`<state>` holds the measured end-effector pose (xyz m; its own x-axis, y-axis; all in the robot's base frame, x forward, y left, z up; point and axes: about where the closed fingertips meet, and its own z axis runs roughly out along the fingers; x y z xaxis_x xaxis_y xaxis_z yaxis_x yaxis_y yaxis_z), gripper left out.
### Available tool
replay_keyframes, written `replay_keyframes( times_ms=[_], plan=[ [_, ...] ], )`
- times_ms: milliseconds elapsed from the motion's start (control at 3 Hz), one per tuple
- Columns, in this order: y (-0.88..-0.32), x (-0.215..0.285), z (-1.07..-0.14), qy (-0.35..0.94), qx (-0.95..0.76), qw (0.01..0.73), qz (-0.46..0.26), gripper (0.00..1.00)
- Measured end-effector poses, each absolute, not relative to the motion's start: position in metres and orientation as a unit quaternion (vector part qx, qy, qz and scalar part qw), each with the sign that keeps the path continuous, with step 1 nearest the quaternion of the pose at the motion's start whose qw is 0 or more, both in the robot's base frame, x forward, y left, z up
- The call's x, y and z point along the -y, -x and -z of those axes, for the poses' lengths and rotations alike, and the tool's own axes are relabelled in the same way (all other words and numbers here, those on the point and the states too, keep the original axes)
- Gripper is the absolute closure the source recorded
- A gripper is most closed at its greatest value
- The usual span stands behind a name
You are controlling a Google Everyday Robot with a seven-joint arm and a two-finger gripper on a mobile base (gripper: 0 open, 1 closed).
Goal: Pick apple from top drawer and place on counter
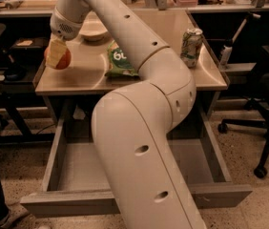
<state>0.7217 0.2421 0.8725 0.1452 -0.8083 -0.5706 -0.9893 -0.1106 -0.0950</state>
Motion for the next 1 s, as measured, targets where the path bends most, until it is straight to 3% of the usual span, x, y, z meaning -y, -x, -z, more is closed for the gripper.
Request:
replay_keyframes(
  times_ms=[333,1000],
  plan=[
    [-0.7248,-0.2551,-0.8587,0.724,-0.621,0.224,-0.199,1.0],
    [-0.7256,-0.2557,-0.8587,0.724,-0.621,0.225,-0.199,0.59]
  ],
)
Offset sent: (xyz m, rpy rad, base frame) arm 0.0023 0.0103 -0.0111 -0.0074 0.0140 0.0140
